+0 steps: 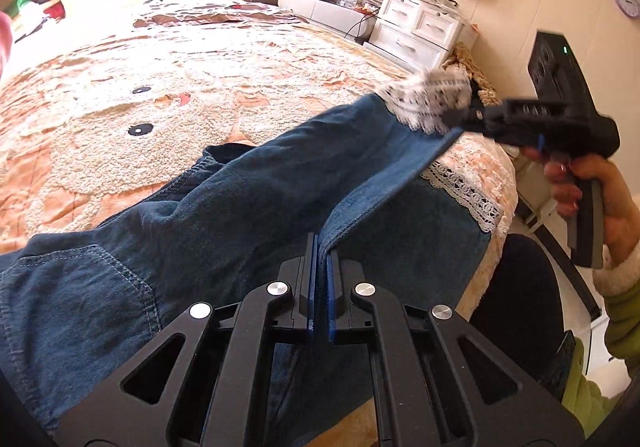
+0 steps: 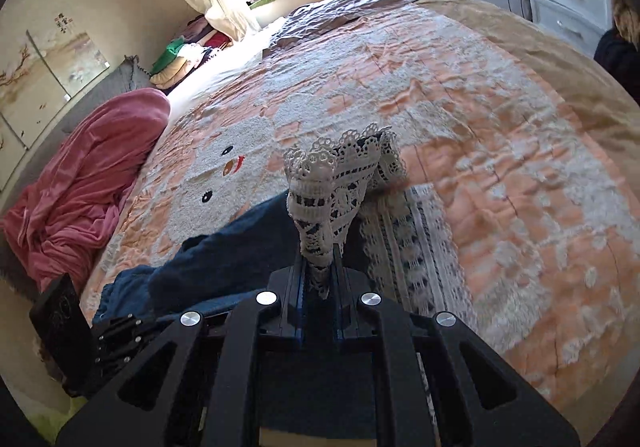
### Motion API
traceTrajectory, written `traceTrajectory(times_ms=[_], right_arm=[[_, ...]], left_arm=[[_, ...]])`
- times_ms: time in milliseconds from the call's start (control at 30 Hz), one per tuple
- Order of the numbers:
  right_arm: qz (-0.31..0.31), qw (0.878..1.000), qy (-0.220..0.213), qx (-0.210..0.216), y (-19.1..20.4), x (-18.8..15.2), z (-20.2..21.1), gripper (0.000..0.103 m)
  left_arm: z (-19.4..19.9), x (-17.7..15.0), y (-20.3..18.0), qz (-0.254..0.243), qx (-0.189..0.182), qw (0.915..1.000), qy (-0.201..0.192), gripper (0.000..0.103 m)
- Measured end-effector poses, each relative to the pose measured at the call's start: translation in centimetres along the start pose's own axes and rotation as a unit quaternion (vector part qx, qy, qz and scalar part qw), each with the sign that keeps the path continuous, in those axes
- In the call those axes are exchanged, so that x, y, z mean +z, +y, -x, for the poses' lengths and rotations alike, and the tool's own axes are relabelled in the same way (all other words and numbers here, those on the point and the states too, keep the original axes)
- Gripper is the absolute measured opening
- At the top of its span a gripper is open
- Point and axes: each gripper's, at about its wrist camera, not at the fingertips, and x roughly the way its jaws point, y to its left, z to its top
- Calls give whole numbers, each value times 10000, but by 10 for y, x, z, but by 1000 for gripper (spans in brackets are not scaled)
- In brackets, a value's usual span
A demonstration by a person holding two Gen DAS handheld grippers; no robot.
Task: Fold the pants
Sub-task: 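Pull the lace hem with the right gripper to straighten the leg, then release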
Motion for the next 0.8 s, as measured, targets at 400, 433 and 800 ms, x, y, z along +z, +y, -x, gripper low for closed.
traceTrajectory(times_ms=[400, 433, 800], right_arm=[[-504, 9981, 335, 139, -31, -51, 24, 10], [-496, 9979, 384, 155, -32, -54, 25, 10], [-594, 9973, 429, -37, -58, -62, 44, 42]], left_arm=[[14, -16, -35, -749, 88, 9971, 123, 0], [14, -19, -37, -802, 115, 9966, 148, 0], [4, -30, -34, -795, 297, 9957, 360, 1]])
